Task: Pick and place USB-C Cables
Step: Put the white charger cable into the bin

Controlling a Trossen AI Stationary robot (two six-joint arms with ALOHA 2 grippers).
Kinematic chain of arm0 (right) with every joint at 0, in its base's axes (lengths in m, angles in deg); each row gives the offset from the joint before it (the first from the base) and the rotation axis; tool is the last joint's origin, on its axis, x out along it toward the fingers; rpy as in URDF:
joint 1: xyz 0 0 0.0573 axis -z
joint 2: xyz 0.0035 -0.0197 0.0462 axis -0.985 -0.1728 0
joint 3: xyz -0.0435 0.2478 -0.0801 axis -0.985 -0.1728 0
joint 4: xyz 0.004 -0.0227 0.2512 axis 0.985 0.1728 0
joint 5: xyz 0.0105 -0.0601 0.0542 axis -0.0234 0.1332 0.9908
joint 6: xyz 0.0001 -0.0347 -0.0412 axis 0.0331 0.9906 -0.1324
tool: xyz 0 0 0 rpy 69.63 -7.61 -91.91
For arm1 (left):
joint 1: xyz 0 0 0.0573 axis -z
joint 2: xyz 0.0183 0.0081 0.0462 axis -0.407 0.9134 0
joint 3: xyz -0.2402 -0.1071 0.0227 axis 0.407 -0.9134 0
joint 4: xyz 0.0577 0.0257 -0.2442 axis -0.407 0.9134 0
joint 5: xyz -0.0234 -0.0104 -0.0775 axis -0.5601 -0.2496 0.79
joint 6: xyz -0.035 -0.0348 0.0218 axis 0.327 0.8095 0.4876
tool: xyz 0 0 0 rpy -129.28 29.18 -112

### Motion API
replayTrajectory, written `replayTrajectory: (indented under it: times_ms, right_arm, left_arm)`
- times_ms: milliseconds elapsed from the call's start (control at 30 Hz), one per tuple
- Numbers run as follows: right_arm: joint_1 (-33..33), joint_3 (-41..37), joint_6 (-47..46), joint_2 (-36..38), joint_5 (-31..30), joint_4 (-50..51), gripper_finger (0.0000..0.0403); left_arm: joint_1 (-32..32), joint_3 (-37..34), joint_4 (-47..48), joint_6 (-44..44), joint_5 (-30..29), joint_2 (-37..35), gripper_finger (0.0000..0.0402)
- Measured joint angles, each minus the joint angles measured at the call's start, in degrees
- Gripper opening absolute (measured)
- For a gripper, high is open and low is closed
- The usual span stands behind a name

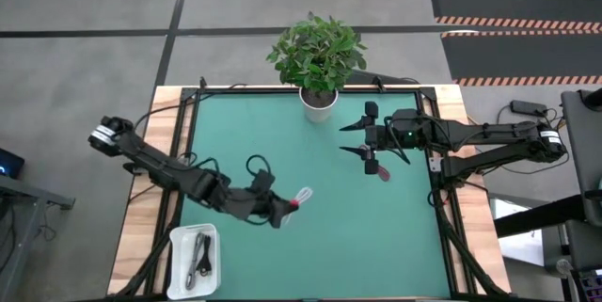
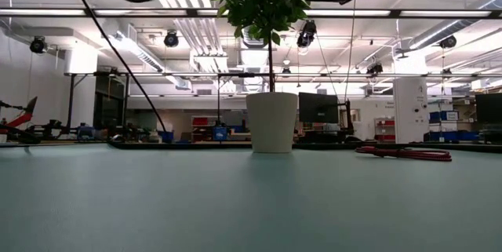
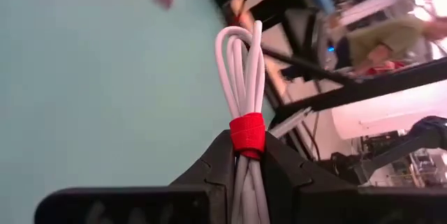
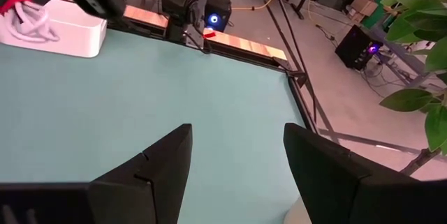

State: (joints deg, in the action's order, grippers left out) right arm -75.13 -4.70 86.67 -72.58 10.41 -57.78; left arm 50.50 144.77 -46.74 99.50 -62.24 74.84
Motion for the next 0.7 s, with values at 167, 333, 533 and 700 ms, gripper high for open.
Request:
replayTrajectory:
  times_ms: [167,333,533,700]
  right_arm:
    - [0.0,0.0,-1.1,0.0,0.0,0.3,0.0219]
    - [0.0,0.0,-1.3,0.0,0.0,0.9,0.0219]
    - [0.0,0.0,-2.2,0.0,-0.1,1.4,0.0219]
    - [0.0,0.0,-2.8,0.0,-0.1,2.0,0.0219]
  left_arm:
    - [3.5,0.0,11.9,14.2,0.0,-2.5,0.0029]
    - [6.5,2.1,25.0,24.9,1.8,-3.0,0.0029]
    - [8.3,9.2,42.5,31.7,6.6,-1.7,0.0029]
    - [9.9,14.8,58.5,38.0,14.1,0.9,0.0029]
